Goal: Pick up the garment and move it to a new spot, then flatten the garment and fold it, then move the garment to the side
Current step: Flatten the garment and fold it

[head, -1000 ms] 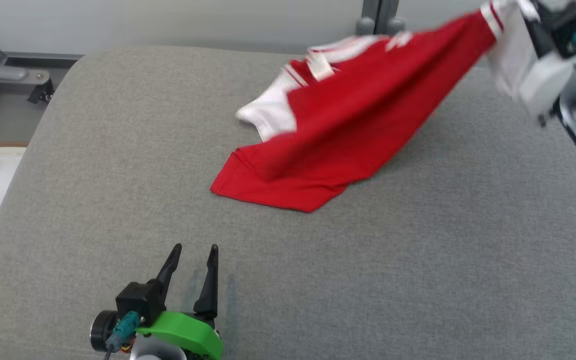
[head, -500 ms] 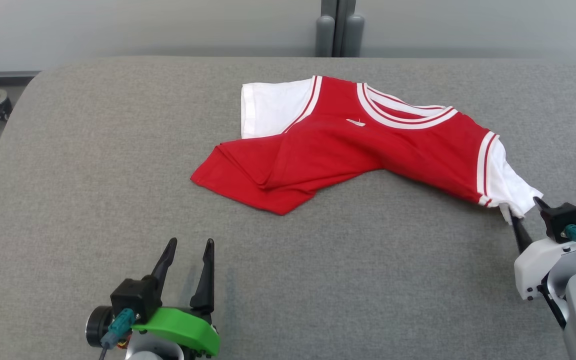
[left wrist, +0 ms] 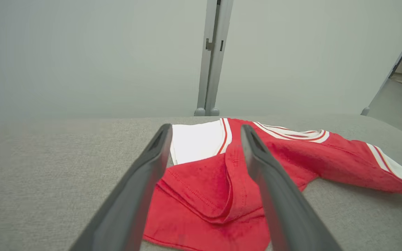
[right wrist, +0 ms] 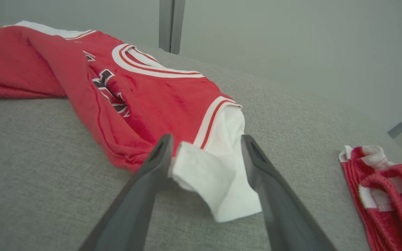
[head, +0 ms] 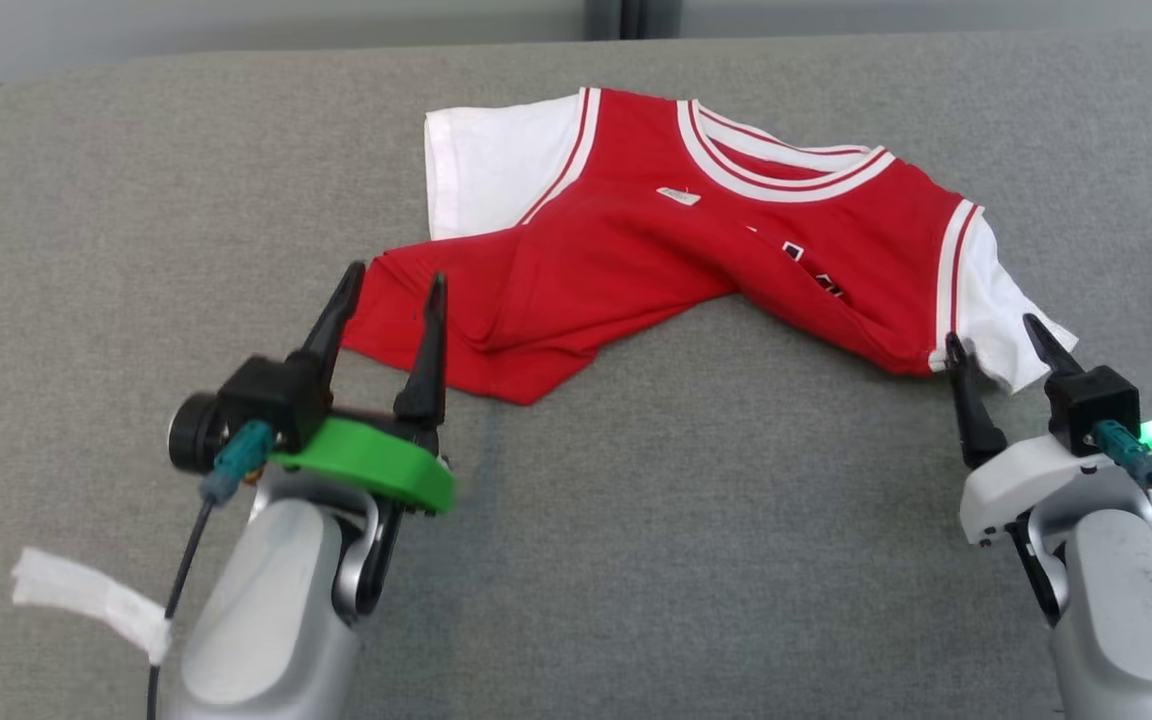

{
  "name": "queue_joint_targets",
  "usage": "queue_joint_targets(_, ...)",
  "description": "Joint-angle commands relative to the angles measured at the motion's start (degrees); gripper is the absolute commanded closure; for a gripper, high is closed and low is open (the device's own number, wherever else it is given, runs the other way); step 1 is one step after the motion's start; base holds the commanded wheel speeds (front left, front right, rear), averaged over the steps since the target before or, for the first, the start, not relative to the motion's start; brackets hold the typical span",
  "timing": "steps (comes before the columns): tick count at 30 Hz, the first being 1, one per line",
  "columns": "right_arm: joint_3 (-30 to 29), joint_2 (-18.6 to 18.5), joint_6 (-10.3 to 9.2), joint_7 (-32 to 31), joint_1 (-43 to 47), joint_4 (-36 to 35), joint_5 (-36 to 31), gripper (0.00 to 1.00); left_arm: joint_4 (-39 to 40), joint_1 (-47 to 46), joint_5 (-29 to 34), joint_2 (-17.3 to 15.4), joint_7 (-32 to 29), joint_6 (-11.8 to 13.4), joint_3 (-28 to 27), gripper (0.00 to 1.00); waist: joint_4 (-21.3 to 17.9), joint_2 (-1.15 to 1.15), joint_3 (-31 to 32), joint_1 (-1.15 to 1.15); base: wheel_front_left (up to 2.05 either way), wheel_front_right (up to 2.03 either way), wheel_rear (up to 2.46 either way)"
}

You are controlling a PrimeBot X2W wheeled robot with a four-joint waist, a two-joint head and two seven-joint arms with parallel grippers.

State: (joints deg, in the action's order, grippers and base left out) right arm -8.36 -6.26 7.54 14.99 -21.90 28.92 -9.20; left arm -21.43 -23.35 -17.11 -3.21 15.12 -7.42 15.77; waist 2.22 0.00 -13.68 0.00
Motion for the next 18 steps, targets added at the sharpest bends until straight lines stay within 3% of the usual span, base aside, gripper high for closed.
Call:
queue_joint_targets(1,0.49,0.41,-0.11,0.26,-0.71,-1.09,0.15,0.0,-1.25,-3.39,-0.34,-1.08,0.0,-0.14,0.87,0.0,-2.62,0.0,-3.67,0.0,0.0,0.0,0.0)
queue_joint_targets(9,4.12,2.75,-0.12,0.26,-2.58,-4.8,1.6,0.0,-14.78,-20.9,-4.95,-4.56,-0.45,-0.09,11.28,0.0,-7.93,0.0,-8.31,0.0,0.0,0.0,0.0)
queue_joint_targets(18,7.15,3.29,-0.12,0.26,-3.93,-6.14,3.39,0.0,-28.16,-34.04,-10.1,-6.44,-6.78,-0.09,18.66,0.0,-11.99,0.0,-10.84,0.0,0.0,0.0,0.0)
